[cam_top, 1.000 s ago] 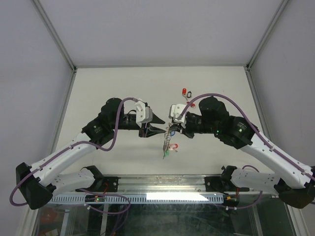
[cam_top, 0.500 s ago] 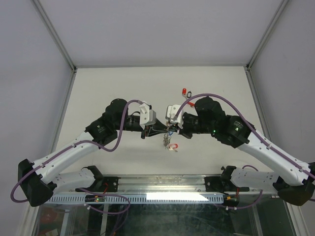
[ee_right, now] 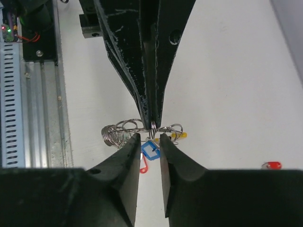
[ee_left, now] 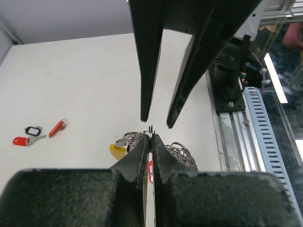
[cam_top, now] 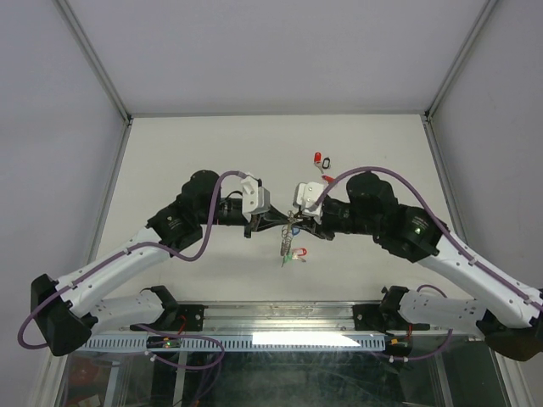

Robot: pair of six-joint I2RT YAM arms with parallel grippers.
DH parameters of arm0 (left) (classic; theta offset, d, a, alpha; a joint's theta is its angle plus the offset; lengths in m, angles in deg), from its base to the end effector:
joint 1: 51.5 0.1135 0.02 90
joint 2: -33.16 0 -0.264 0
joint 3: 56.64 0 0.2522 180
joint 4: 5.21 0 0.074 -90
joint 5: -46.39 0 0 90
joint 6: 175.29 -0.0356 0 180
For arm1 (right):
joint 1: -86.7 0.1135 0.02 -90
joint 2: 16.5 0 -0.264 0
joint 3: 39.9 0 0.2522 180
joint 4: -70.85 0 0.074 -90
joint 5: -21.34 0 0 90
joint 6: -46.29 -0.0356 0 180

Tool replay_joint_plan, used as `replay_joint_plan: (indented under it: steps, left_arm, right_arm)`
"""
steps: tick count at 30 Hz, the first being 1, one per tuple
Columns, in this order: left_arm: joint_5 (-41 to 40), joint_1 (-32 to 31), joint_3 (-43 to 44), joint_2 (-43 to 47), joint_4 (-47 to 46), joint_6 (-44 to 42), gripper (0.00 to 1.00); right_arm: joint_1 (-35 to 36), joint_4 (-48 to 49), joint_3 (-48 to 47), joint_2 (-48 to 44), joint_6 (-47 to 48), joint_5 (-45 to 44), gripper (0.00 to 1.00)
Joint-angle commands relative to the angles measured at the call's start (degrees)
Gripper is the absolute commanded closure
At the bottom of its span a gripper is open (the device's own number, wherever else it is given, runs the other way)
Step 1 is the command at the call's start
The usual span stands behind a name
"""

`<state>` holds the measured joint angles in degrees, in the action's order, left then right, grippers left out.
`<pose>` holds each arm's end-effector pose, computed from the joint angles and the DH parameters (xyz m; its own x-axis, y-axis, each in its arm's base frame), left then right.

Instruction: Put the keys on the keyring

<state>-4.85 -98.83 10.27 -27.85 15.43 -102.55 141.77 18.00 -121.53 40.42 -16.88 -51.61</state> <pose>0.1472 -0.1925 0.3445 0.1272 0.2034 -0.9708 0.9906 0.0241 0.1348 0.1061 0.1702 0.3892 0.1796 -0.4964 -0.8493 -0.9534 0.1248 -0.2746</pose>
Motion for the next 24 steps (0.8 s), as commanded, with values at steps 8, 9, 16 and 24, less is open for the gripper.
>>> replay_joint_plan:
  steps: [8, 9, 16, 24]
  left_arm:
    - [-7.7, -0.6, -6.4, 7.7, -18.5, 10.3, 1.0]
    - [-7.7, -0.6, -7.6, 8.0, -20.8, 11.4, 1.0]
    - [-8.8, -0.6, -14.2, 11.7, -33.7, 17.1, 1.0]
    - [-7.3, -0.6, -15.7, 13.4, -37.5, 15.8, 1.0]
  right_arm:
    - [0.4, 29.8, 18.4, -22.4, -5.8, -15.8, 0.65]
    - [0.4, 31.1, 19.7, -23.5, -6.1, -16.9, 0.65]
    - [0.4, 32.9, 25.5, -26.1, -5.5, -16.8, 0.64]
    - [0.4, 34.7, 26.9, -25.6, -5.4, -11.5, 0.65]
